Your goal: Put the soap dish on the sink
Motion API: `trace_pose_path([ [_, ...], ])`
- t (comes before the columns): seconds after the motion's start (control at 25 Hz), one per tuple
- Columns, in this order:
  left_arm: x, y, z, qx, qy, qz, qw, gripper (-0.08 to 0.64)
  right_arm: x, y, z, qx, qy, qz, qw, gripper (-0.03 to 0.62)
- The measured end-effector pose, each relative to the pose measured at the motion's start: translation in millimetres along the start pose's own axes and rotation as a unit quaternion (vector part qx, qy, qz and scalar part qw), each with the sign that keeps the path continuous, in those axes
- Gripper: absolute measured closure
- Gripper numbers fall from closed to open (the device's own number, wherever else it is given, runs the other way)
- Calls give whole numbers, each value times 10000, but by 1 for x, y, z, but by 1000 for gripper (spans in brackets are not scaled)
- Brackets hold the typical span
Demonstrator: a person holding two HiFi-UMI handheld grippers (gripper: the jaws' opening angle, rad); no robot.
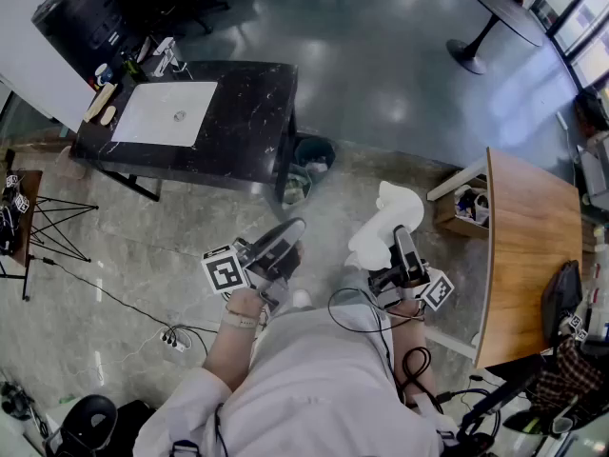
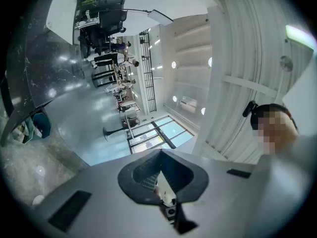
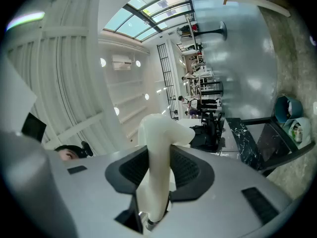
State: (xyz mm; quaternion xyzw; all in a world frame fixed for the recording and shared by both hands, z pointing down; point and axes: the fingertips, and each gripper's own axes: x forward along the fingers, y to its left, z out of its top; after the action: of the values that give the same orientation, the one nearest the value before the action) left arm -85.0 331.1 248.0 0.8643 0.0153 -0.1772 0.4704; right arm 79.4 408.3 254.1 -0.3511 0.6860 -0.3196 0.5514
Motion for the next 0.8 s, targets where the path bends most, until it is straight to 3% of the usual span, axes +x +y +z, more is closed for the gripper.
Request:
trace_pose_path([
  [0.4, 52, 46, 28, 87, -14, 273, 9996, 552, 41, -54, 57, 221, -4, 82, 9997, 454],
  [0.8, 165, 115, 85, 189, -225, 690, 9972, 552, 123, -126, 170, 536, 250, 81, 9982, 454],
])
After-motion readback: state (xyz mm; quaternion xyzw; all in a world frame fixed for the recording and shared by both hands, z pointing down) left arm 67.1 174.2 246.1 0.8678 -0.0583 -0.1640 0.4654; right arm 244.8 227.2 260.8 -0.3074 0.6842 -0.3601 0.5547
